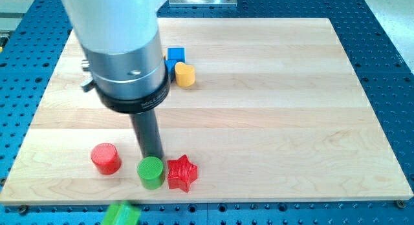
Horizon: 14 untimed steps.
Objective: Move the red star diagonal to the green circle
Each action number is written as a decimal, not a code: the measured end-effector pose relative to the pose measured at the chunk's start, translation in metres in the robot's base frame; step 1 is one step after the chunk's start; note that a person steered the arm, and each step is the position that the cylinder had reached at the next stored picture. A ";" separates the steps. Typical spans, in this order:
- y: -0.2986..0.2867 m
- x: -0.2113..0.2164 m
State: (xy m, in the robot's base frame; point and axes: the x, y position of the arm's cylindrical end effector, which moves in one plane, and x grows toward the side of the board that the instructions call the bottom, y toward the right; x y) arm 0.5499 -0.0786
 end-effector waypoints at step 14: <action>-0.077 -0.038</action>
State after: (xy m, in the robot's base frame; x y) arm 0.5115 -0.1551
